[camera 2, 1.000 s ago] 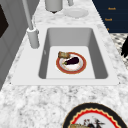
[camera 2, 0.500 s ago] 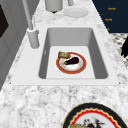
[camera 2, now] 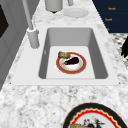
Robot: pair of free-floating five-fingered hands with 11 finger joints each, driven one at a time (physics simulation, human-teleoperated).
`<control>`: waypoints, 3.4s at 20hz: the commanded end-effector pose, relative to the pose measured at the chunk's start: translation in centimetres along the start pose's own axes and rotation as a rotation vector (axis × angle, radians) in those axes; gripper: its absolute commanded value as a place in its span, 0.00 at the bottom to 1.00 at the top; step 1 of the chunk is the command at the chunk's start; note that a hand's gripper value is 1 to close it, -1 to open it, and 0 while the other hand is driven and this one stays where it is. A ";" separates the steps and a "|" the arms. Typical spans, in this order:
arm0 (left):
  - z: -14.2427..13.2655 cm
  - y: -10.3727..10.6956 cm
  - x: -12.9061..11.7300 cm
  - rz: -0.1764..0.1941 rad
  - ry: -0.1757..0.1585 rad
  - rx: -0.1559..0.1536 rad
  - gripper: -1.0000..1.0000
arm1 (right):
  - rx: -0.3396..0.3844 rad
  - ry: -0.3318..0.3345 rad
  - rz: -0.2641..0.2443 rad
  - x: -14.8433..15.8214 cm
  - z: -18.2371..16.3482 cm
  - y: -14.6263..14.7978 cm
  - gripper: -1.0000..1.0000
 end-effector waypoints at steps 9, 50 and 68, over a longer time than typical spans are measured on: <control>0.0 0.0 0.0 0.000 0.000 0.000 0.50 | -0.102 0.074 0.064 6.6 1.6 -2.4 0.00; 0.0 0.0 0.0 0.000 0.000 0.000 0.50 | -0.169 -0.191 0.130 18.6 -10.8 6.5 0.00; 0.0 0.0 0.0 0.000 0.000 0.000 0.50 | -0.321 -0.200 0.110 18.7 -9.2 6.7 1.00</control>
